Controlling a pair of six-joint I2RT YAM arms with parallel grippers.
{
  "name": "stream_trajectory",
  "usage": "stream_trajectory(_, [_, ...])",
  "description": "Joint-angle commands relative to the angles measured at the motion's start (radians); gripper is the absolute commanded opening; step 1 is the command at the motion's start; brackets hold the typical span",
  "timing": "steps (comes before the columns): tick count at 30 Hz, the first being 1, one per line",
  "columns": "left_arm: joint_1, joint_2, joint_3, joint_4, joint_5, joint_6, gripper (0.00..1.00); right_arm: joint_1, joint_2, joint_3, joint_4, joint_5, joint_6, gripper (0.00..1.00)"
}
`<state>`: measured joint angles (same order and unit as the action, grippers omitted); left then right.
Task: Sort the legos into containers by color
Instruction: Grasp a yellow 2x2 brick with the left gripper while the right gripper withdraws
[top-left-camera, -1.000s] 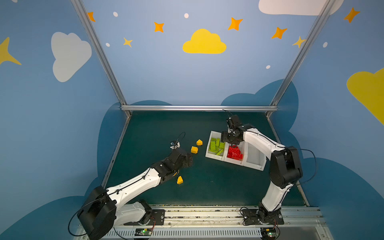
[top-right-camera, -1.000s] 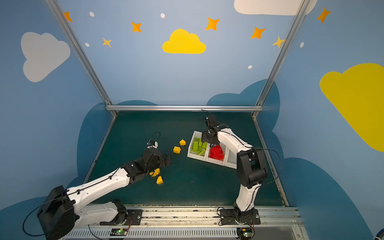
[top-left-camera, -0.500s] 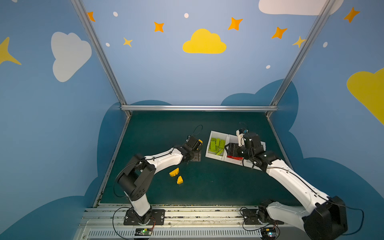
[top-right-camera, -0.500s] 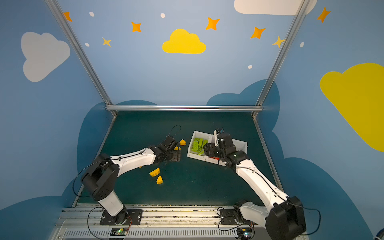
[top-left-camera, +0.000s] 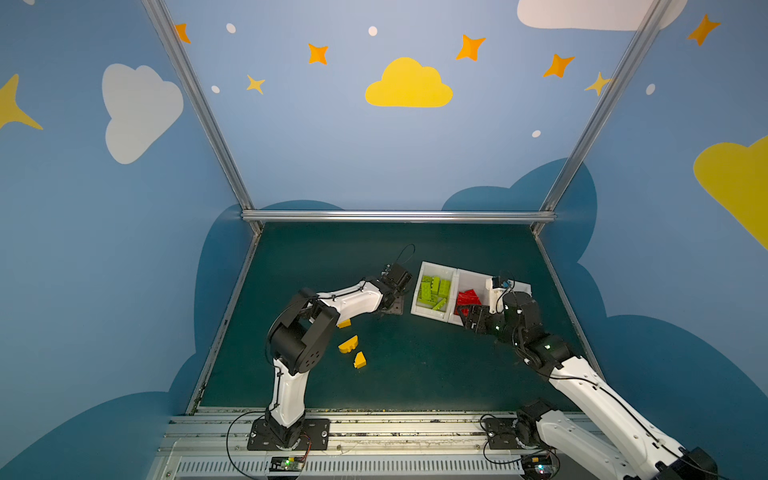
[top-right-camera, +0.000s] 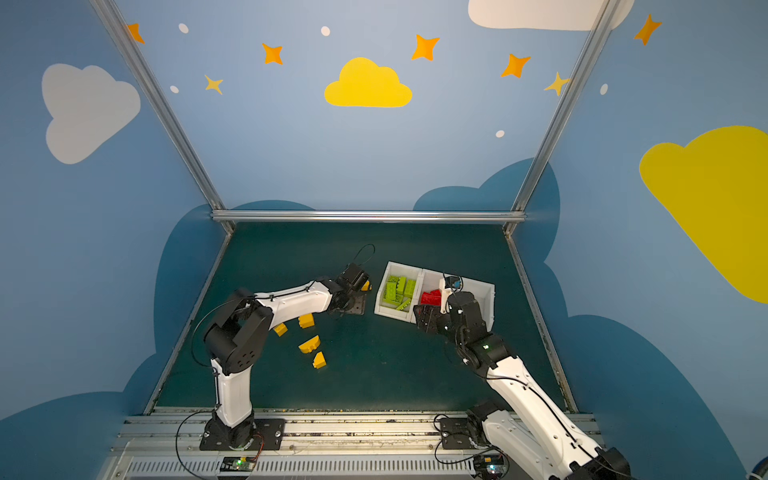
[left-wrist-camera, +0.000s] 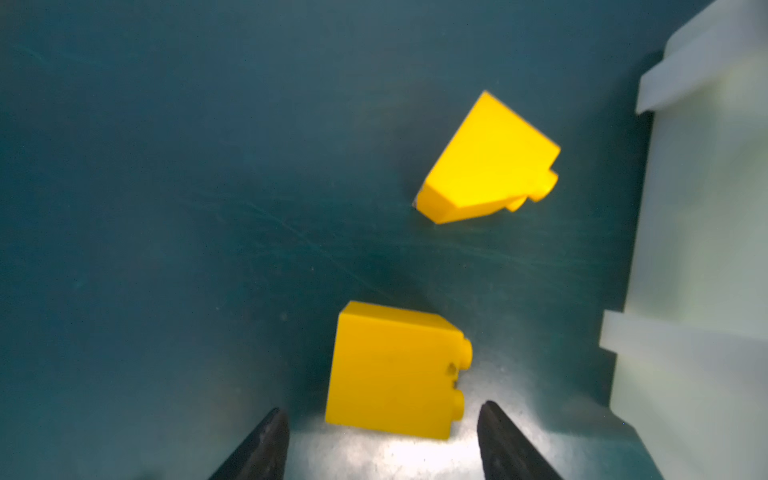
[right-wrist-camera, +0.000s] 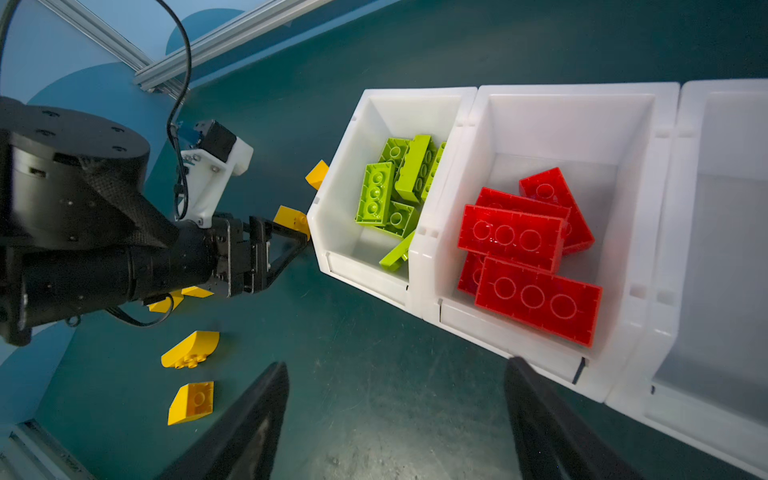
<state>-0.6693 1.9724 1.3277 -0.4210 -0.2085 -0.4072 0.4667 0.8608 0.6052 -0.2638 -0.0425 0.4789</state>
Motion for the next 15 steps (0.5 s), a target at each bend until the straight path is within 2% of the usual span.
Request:
stream_trajectory(1, [0.006,0.037,0.041,-0.035,-0.040,0.031,0.66,0.002,-0.005,-0.015,0.021,-0.010,0.013,0.79])
stream_trajectory(10, [0.015,0.084,0.098,-0.040,-0.038,0.051,0.43,0.002,-0.024,-0.005,-0.003,-0.011,0.002,0.79])
stream_trajectory(15, [0.016,0.046,0.089,-0.044,-0.035,0.049,0.41,0.002,-0.039,0.010,-0.023,-0.010,0.001,0.79])
